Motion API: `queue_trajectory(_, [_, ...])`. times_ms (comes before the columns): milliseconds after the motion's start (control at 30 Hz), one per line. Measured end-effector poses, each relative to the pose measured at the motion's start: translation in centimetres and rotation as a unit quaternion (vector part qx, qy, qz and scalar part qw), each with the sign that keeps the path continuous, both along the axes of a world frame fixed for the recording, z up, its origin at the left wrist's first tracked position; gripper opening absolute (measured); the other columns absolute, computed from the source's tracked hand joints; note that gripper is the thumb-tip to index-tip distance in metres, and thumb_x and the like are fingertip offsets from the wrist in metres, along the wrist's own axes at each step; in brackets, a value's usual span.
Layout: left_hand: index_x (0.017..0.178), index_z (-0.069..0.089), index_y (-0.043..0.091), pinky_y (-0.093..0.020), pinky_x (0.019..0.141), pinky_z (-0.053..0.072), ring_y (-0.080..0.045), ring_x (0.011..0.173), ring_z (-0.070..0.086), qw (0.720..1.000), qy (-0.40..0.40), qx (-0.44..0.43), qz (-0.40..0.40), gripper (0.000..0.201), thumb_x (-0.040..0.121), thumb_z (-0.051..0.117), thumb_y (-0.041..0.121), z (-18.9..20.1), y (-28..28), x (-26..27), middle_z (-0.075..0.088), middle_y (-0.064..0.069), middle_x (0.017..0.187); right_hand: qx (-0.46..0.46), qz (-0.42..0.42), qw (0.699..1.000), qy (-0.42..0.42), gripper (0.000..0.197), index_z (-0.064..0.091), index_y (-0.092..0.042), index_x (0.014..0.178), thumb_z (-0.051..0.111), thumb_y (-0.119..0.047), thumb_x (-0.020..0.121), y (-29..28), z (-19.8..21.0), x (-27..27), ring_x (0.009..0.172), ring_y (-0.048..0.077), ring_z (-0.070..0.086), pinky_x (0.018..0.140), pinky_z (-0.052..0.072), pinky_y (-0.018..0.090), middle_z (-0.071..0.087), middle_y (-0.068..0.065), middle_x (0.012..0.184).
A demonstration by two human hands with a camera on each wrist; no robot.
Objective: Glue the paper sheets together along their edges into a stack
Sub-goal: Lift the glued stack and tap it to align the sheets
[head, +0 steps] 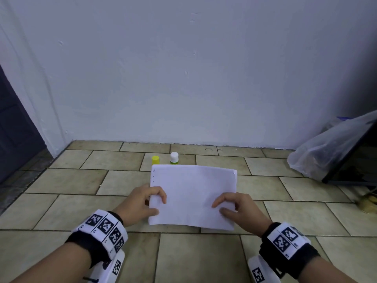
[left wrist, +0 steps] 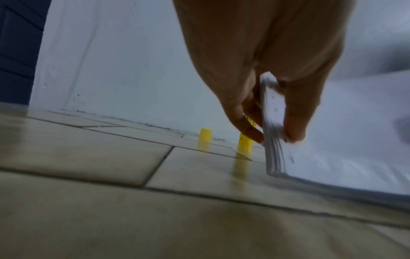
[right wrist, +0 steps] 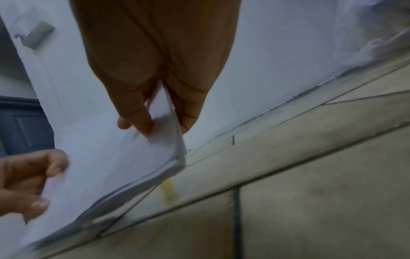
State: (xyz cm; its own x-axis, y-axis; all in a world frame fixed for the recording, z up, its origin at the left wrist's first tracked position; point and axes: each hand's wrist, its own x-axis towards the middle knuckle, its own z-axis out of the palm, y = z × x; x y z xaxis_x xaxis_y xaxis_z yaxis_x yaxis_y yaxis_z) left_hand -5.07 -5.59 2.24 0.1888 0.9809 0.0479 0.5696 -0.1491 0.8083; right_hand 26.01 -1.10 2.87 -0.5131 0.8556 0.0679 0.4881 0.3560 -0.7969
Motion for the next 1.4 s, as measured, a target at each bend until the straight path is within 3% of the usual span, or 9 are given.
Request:
queue_trajectory(167, [0.056,0.063,0.049,-0.006,0.073,0.045,0.005,0.092,0.059,0.996,0.031,0.077,-0.023,0.064,0.072,0.074,-0.012,-0.3,-0.4,-0.4,0.057,0.03,0.095,0.072,0.008,0.997,-0.009,0.041,0.074,-0.043,0.082,0.069,-0.002,0.083,0.0,-0.3,0.3,0.083,-0.008,0.058,0.074,0.041,0.005,0.064,-0.035,0.083])
queue_trajectory(367, [0.064,0.07,0.051,-0.003,0.088,0.039,0.012,0.112,0.044,0.996,0.032,0.085,-0.023,0.05,0.066,0.085,0.003,0.0,-0.7,0.0,0.045,0.039,0.112,0.11,0.017,0.994,0.011,0.04,0.075,-0.037,0.083,0.076,0.002,0.074,-0.3,0.2,0.7,0.077,-0.006,0.056,0.069,0.04,0.004,0.06,-0.034,0.092])
queue_trajectory(500, [0.06,0.068,0.053,-0.011,0.08,0.046,0.005,0.099,0.057,0.997,0.04,0.064,-0.034,0.056,0.074,0.079,-0.001,-0.2,-0.7,0.1,0.062,0.024,0.098,0.11,0.017,0.994,-0.003,0.04,0.075,-0.042,0.074,0.075,-0.002,0.076,-0.2,0.0,1.0,0.075,0.0,0.058,0.07,0.042,0.005,0.065,-0.028,0.087])
queue_trajectory(700, [0.055,0.063,0.051,-0.007,0.075,0.042,0.006,0.082,0.061,0.995,0.084,0.023,-0.044,0.06,0.08,0.069,-0.004,0.4,-0.9,0.5,0.065,0.029,0.075,0.066,-0.002,0.998,-0.01,0.045,0.076,-0.04,0.079,0.068,0.004,0.081,-0.7,0.3,0.4,0.084,-0.011,0.06,0.075,0.043,0.004,0.066,-0.036,0.083])
queue_trajectory(833, [0.068,0.065,0.052,-0.005,0.071,0.038,0.004,0.09,0.056,0.998,0.061,-0.028,-0.017,0.055,0.075,0.069,-0.003,1.5,-0.2,1.0,0.063,0.015,0.095,-0.034,-0.038,0.998,0.027,0.051,0.07,-0.038,0.086,0.056,0.01,0.079,-0.4,1.7,-0.2,0.094,0.002,0.061,0.075,0.046,0.01,0.067,-0.016,0.102])
queue_trajectory(1000, [0.086,0.062,0.036,-0.009,0.08,0.037,-0.012,0.107,0.043,0.987,0.101,-0.126,0.018,0.038,0.076,0.072,0.0,1.5,0.0,2.1,0.036,0.007,0.115,-0.042,-0.072,0.992,-0.094,0.036,0.061,-0.034,0.095,0.059,-0.002,0.078,-0.4,1.9,-1.1,0.094,0.01,0.052,0.071,0.038,0.007,0.053,-0.006,0.109])
queue_trajectory(1167, [0.114,0.049,0.033,-0.02,0.092,0.042,-0.017,0.113,0.037,0.964,0.143,-0.221,0.016,0.054,0.077,0.074,0.004,0.9,-0.6,3.2,0.026,0.002,0.126,-0.092,-0.075,0.976,-0.183,0.03,0.055,-0.031,0.101,0.059,-0.01,0.081,-0.9,0.8,-1.5,0.096,0.011,0.046,0.065,0.033,0.005,0.049,-0.004,0.111])
queue_trajectory(1267, [0.125,0.049,0.032,-0.024,0.099,0.042,-0.02,0.122,0.036,0.954,0.214,-0.206,0.028,0.058,0.077,0.075,0.012,0.9,-0.7,3.9,0.025,0.0,0.135,-0.08,-0.073,0.965,-0.239,0.031,0.057,-0.029,0.11,0.059,-0.014,0.082,-1.3,0.6,-2.0,0.096,0.013,0.043,0.074,0.033,0.015,0.043,-0.001,0.109])
queue_trajectory(1400, [0.129,0.052,0.034,-0.033,0.105,0.039,-0.021,0.141,0.008,0.923,0.362,-0.13,0.014,0.06,0.074,0.076,0.028,1.4,-0.9,4.6,0.009,0.001,0.149,-0.045,-0.091,0.938,-0.331,0.034,0.058,-0.035,0.116,0.059,-0.023,0.084,-2.0,0.6,-2.7,0.111,0.022,0.047,0.093,0.042,0.024,0.035,0.003,0.122])
